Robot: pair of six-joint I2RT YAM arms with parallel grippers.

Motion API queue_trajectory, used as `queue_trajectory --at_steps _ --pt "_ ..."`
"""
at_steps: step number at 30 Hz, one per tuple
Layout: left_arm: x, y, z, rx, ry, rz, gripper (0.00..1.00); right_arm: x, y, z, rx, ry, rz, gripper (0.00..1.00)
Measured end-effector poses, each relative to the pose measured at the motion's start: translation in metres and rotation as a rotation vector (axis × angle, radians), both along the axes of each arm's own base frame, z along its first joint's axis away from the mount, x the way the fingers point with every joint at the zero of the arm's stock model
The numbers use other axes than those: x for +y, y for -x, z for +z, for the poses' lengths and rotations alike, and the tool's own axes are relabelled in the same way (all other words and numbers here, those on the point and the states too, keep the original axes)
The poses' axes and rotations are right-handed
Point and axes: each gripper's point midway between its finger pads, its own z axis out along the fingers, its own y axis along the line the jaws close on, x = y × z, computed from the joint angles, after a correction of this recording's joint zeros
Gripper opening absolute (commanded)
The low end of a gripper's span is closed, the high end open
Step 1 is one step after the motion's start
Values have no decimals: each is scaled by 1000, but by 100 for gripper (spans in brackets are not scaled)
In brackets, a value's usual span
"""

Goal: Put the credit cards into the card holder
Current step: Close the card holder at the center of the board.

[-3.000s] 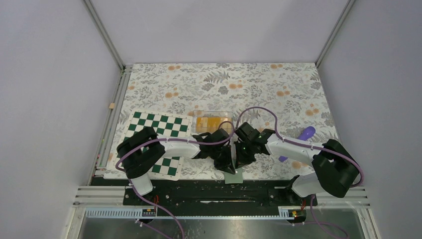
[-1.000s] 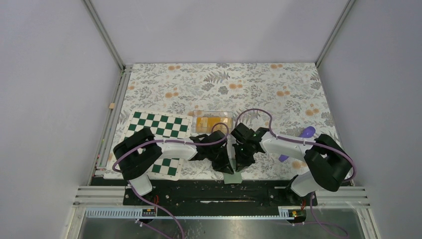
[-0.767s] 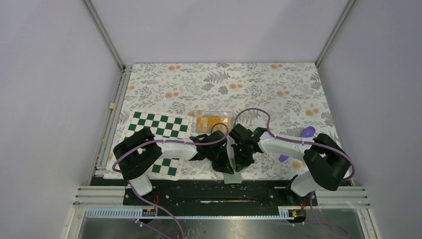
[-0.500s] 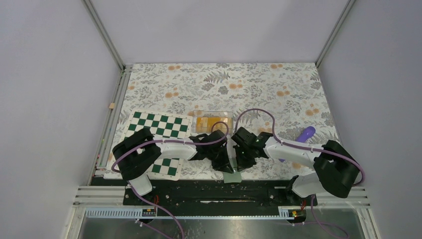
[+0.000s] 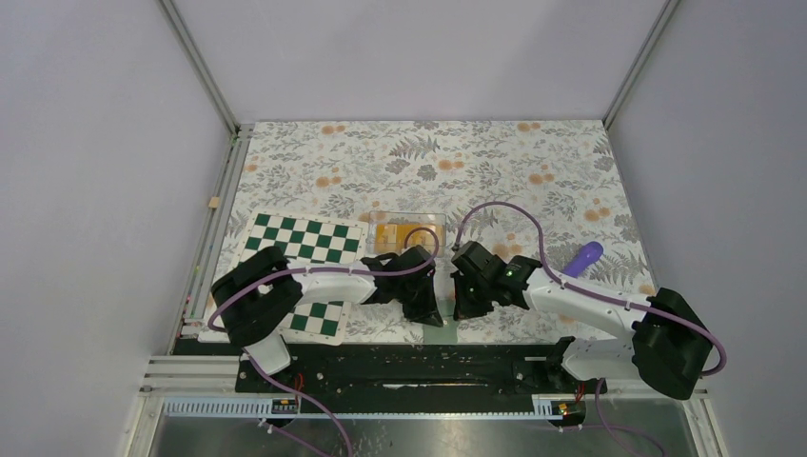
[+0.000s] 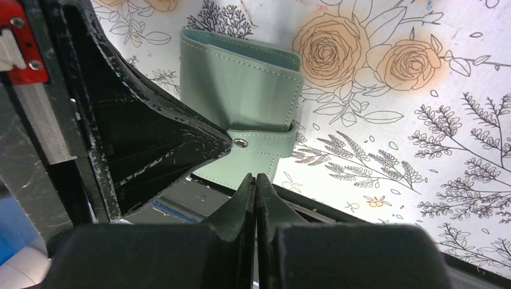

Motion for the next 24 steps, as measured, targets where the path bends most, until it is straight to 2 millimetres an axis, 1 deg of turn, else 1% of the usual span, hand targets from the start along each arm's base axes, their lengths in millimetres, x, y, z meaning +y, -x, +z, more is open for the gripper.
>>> queue_trajectory --at_steps 6,12,24 --pt "0 -1 3 -18 -4 -25 0 4 -3 1 -10 -16 1 0" --pt "-2 -1 6 -29 2 -39 0 7 -3 -2 -2 -15 4 0" --pt "4 3 2 -11 -29 -40 0 13 -2 -16 38 -6 16 0"
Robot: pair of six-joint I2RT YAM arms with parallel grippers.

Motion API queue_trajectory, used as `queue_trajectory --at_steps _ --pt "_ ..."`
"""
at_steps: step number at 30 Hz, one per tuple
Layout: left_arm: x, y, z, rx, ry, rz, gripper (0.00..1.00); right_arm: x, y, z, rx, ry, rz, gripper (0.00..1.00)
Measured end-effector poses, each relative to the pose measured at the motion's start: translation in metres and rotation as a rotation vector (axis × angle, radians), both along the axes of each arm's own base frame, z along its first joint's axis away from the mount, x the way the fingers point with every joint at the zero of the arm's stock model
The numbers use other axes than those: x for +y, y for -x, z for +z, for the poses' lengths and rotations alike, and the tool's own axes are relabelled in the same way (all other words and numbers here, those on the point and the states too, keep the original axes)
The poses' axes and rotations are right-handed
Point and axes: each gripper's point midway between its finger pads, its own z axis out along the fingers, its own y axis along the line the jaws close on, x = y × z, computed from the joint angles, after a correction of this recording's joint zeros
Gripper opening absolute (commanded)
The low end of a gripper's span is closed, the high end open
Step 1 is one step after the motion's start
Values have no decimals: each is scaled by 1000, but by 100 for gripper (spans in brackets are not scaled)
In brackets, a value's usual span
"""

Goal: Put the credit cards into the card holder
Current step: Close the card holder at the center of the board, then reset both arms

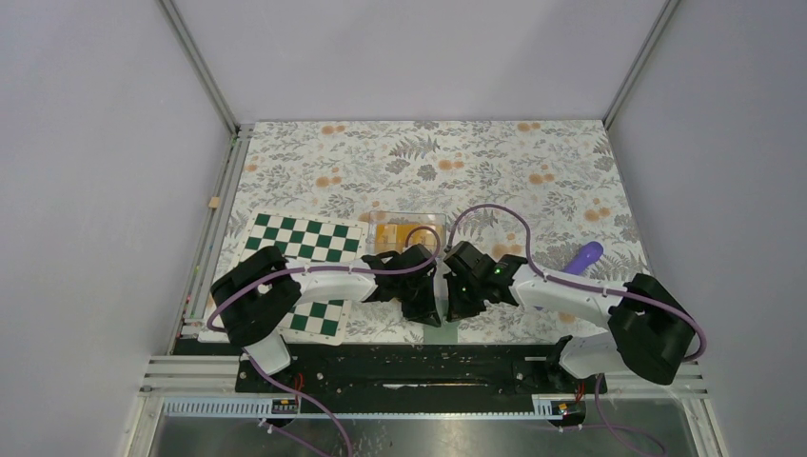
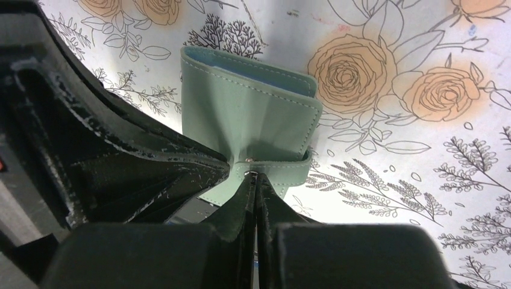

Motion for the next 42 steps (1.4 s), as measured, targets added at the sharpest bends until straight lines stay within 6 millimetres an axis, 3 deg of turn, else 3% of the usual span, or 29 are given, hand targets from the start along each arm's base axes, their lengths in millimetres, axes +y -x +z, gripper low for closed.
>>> queue_trajectory --at_steps 24,33,34,38,39,40,41,42 --pt "-4 -2 7 -19 26 -2 1 12 -2 -11 33 -8 22 0" --pt "0 -2 -3 -8 -7 10 0 13 -1 -16 60 9 29 0" --pt "0 -2 -3 -8 -7 10 4 13 -1 -16 61 11 30 0" --pt "1 -3 -1 -36 -6 1 40 12 -3 -11 35 6 33 0" --pt "1 -5 3 -55 3 2 49 10 -4 -9 23 13 31 6" --pt "2 -7 9 -79 17 1 60 7 -5 -8 12 24 27 18" --pt "3 -8 18 -104 37 -4 65 3 -6 -5 -3 32 23 25" --pt "3 -12 30 -133 71 -2 75 1 -6 0 -14 31 19 43"
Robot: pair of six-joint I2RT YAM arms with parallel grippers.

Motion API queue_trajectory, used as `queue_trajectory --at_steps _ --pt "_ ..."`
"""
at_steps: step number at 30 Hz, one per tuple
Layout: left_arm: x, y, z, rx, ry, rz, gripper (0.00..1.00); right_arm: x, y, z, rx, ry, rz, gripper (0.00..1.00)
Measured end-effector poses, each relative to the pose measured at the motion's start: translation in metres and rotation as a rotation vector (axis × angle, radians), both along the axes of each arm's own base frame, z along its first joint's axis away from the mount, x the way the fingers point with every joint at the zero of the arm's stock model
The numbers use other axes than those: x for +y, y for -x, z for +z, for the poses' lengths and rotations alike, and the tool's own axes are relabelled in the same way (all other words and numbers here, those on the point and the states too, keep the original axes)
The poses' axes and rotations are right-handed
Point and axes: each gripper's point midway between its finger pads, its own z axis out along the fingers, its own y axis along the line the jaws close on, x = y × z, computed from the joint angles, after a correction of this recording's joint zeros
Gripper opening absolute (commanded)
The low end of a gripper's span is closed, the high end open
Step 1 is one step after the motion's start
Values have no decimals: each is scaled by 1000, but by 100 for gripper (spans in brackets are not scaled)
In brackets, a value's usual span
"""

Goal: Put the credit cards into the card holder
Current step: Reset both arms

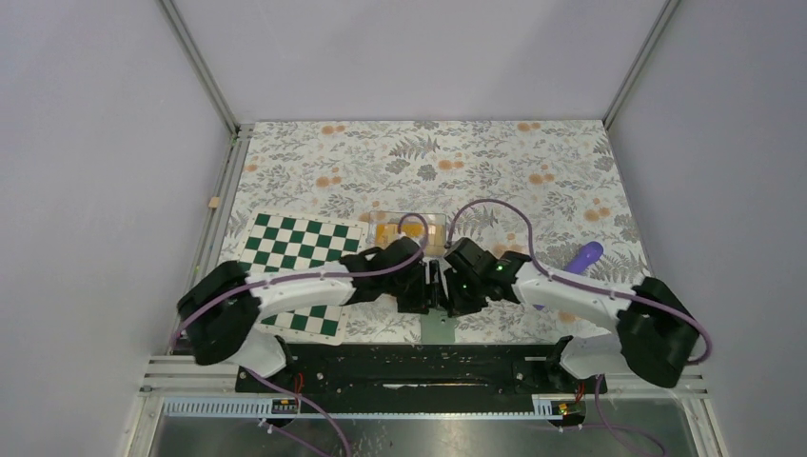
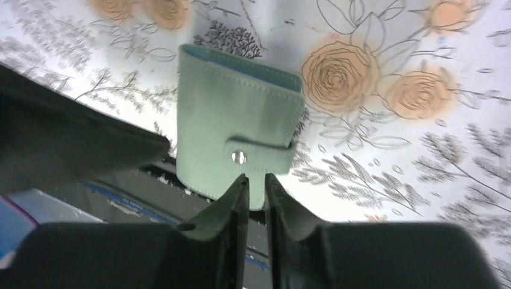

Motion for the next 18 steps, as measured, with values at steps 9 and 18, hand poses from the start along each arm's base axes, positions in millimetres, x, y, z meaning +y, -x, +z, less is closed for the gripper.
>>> queue_trajectory --at_steps 9,18 --pt "66 -74 115 -320 354 208 99 -42 -57 97 -335 -127 -194 99" --pt "214 -130 173 -894 148 575 99 -167 -91 67 -566 190 -450 100"
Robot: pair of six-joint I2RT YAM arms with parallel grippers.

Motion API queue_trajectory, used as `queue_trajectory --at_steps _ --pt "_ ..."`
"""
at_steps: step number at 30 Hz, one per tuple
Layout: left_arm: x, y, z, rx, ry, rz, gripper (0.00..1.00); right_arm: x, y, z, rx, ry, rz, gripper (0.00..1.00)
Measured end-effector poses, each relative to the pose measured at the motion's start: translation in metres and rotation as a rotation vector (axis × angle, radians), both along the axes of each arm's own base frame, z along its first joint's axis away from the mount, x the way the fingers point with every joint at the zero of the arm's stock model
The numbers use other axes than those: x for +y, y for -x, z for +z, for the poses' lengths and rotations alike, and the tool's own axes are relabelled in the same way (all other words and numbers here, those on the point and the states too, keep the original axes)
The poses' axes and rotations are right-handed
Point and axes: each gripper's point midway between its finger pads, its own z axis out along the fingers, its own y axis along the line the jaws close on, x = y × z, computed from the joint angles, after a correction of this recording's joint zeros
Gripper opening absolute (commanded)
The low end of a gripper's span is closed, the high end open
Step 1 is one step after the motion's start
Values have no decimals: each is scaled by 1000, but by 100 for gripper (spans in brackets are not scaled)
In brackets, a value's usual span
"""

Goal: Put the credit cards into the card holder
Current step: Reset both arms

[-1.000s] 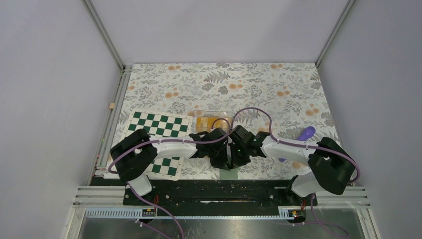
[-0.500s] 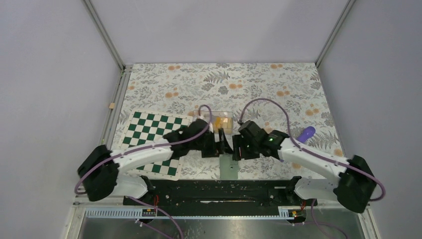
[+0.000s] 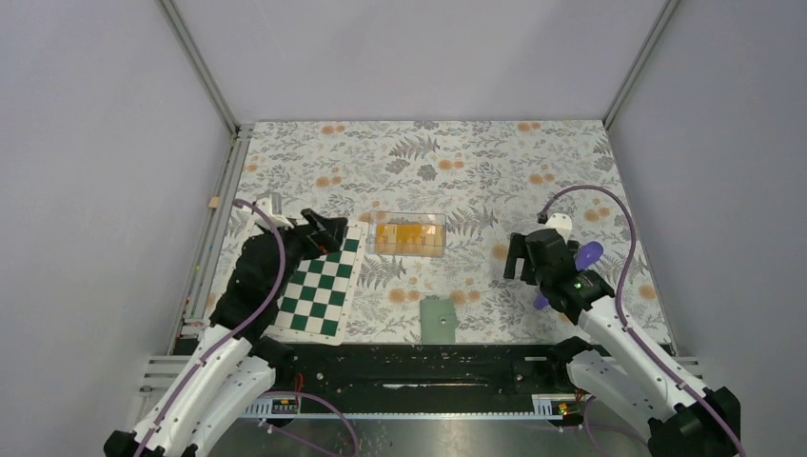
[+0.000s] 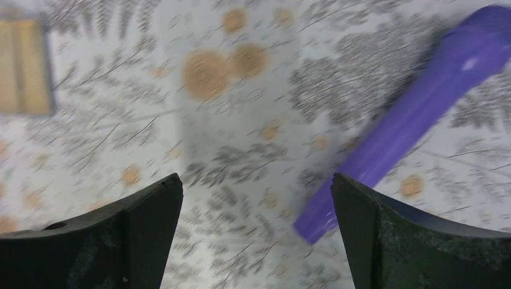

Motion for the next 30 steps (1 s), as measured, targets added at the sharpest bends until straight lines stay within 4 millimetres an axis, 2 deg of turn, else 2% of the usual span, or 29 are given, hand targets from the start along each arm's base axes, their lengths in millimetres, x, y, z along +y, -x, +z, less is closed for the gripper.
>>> queue_trajectory --at_steps 2,6,9,12,14,17,21,24,27,30 --pt "25 -6 -10 -42 -101 99 99 -20 -10 -3 -51 80 -38 99" --pt "66 -15 -52 -33 -317 257 99 -41 -36 -5 -210 199 -63 96" --pt "93 -23 -90 9 -462 343 99 -56 -47 -24 -267 250 -109 97" --pt "108 -30 -116 41 -572 366 99 -70 -47 -49 -251 293 -128 99" --pt "114 -36 -128 28 -620 367 99 -72 -54 -50 -270 289 -129 100" --pt "127 -45 -142 7 -640 386 99 -76 -74 -41 -331 234 -154 99" --pt "136 -60 -151 -17 -636 381 99 -85 -100 -34 -352 151 -169 93" --pt "133 -75 -150 -48 -639 344 99 -77 -123 -27 -363 117 -92 99" --pt "138 -88 -157 -69 -624 353 99 -75 -136 -21 -426 106 -68 100" --pt "151 -91 -157 -59 -612 389 99 -81 -130 -40 -412 107 -89 100"
